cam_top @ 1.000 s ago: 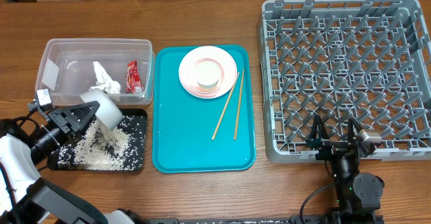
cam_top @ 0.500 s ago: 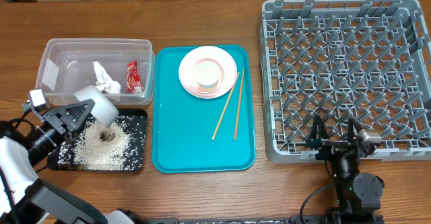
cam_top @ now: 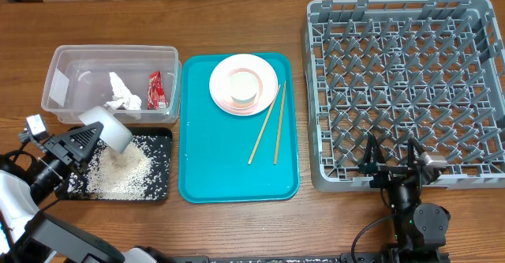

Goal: Sort waste into correct bins and load items into the dishwasher

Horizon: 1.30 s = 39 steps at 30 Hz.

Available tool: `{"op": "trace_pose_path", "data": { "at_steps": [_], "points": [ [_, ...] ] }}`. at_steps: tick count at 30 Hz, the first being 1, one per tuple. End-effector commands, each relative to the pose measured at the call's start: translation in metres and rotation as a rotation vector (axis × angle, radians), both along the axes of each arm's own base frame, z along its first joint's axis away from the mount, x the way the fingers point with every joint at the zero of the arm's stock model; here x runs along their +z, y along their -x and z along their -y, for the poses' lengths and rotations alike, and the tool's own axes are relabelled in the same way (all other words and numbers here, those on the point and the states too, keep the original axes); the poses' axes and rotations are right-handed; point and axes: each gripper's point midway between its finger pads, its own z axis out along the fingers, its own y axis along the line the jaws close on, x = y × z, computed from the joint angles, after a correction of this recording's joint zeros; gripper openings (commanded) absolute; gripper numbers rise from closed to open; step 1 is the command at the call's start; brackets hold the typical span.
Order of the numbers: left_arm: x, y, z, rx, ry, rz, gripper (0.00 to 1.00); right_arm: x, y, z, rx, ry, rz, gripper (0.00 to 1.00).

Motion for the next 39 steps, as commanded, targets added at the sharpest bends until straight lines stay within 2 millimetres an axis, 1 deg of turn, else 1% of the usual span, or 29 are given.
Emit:
{"op": "trace_pose_path", "data": {
  "at_steps": [1, 6, 9, 10, 13, 15, 17, 19, 21, 23, 30, 34, 39],
  "points": [
    [0.012, 0.0, 0.002, 0.008, 0.042, 0.054, 0.04, -0.001, 0.0, 0.001, -0.006, 0.007, 0.007, 1.0],
    [0.018, 0.002, 0.008, 0.008, 0.118, 0.034, 0.04, -0.001, 0.0, 0.001, -0.006, 0.007, 0.007, 1.0],
    [0.019, -0.001, 0.006, 0.003, 0.076, 0.074, 0.04, -0.001, 0.0, 0.001, -0.006, 0.007, 0.007, 1.0],
    [0.019, 0.0, 0.007, 0.006, 0.102, 0.057, 0.04, -0.001, 0.0, 0.001, -0.006, 0.007, 0.007, 1.0],
    [0.019, 0.0, 0.007, 0.005, 0.093, 0.06, 0.04, -0.001, 0.0, 0.001, -0.006, 0.007, 0.007, 1.0],
    [0.02, 0.002, 0.011, 0.003, 0.132, 0.037, 0.04, -0.001, 0.0, 0.001, -0.006, 0.007, 0.007, 1.0],
    [0.02, 0.001, 0.011, 0.003, 0.126, 0.043, 0.04, -0.001, 0.0, 0.001, -0.006, 0.007, 0.007, 1.0],
    [0.022, 0.004, 0.015, 0.009, 0.202, -0.008, 0.04, -0.001, 0.0, 0.001, -0.006, 0.007, 0.007, 1.0],
    [0.023, 0.002, 0.012, 0.009, 0.18, 0.019, 0.04, -0.001, 0.0, 0.001, -0.006, 0.007, 0.007, 1.0],
    [0.019, 0.002, 0.011, 0.009, 0.182, -0.005, 0.04, -0.001, 0.0, 0.001, -0.006, 0.007, 0.007, 1.0],
    [0.018, 0.001, 0.01, 0.007, 0.157, 0.006, 0.04, -0.001, 0.0, 0.001, -0.006, 0.007, 0.007, 1.0],
    [0.012, 0.002, 0.01, 0.004, 0.139, -0.023, 0.04, -0.001, 0.0, 0.001, -0.006, 0.007, 0.007, 1.0],
    [-0.011, 0.01, 0.018, -0.02, 0.101, -0.181, 0.04, -0.001, 0.0, 0.001, -0.006, 0.007, 0.007, 1.0]
  ]
}}
